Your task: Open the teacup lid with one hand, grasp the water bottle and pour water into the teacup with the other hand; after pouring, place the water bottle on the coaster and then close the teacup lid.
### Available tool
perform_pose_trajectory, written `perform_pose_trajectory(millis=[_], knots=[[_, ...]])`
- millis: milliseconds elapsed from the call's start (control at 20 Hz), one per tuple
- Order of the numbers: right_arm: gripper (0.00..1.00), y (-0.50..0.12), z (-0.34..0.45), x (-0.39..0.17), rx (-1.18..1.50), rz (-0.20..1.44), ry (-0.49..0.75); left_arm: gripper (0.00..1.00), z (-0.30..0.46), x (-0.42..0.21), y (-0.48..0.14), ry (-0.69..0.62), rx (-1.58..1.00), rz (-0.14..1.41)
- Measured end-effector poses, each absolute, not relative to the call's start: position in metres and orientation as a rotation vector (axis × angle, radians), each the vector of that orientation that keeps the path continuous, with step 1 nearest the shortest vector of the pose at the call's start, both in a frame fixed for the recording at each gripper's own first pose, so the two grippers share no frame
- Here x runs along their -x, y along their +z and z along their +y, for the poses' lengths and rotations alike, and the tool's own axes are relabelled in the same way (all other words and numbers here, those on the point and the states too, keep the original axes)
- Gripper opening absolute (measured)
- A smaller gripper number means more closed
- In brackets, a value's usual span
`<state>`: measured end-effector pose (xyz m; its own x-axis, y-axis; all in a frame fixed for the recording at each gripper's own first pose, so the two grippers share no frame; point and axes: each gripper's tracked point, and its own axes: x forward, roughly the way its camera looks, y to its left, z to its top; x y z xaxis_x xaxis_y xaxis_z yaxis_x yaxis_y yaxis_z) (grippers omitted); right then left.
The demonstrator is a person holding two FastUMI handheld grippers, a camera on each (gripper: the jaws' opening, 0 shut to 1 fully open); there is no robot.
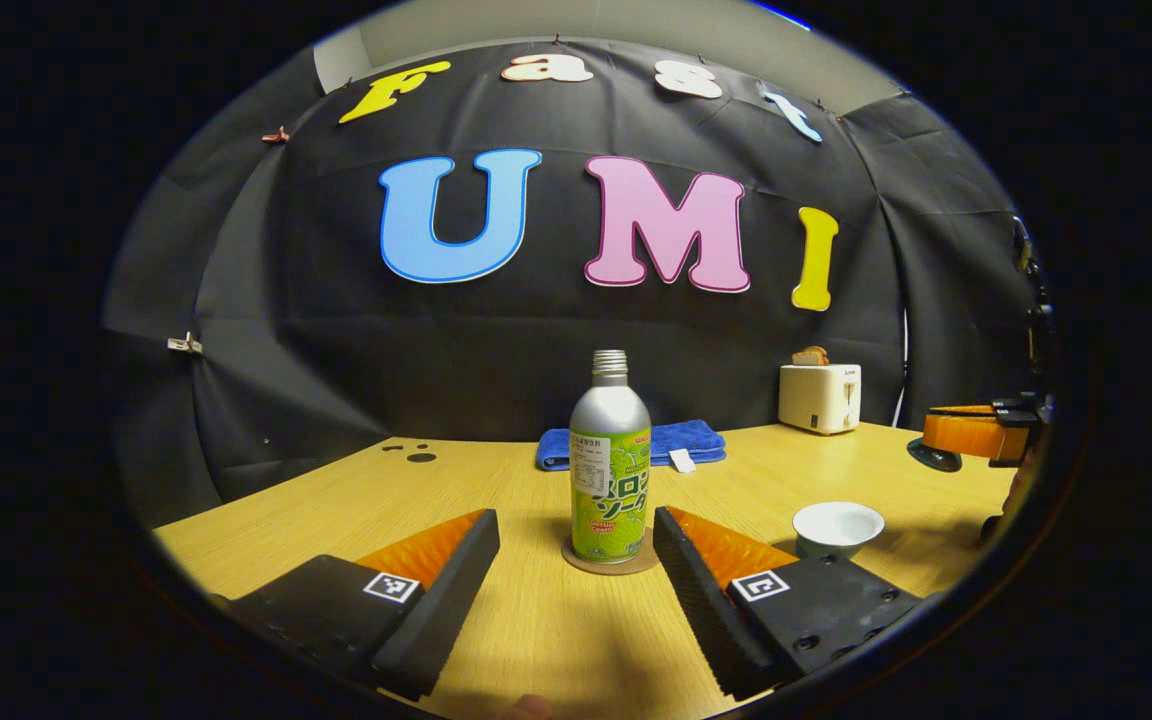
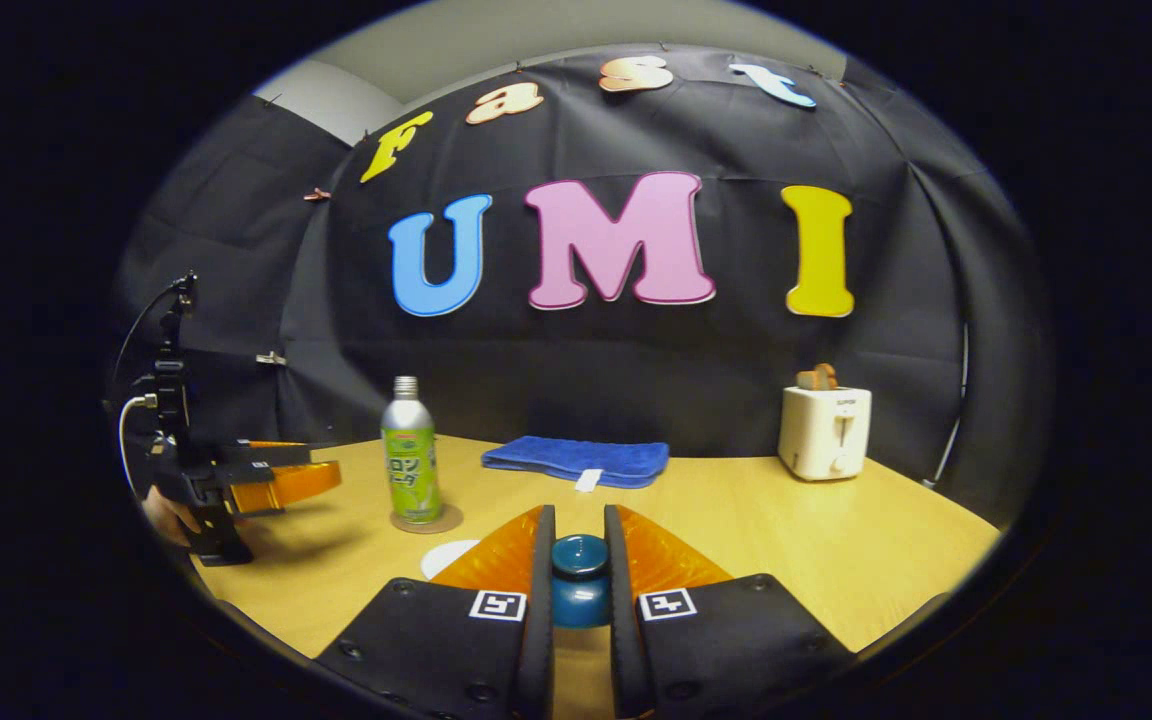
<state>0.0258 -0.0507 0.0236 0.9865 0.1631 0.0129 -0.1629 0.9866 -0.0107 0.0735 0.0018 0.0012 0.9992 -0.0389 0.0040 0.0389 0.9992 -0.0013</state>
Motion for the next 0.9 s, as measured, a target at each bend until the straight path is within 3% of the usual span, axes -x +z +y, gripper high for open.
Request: perform_pose_trajectory(millis=[400, 850, 900], knots=[[0.27, -0.018, 0.021, -0.064, 0.038, 0.132, 0.297, 0.98, 0.004, -0.074, 0.002, -0.031, 0.001, -0.005], [0.29, -0.026, 0.010, -0.076, 0.009, 0.174, 0.241, 0.98, 0.010, -0.074, 0.001, -0.002, 0.001, -0.003], [0.25, -0.029, 0.011, -0.078, 0.013, 0.179, 0.248, 0.98, 0.010, -0.074, 0.001, -0.002, 0.001, -0.004]])
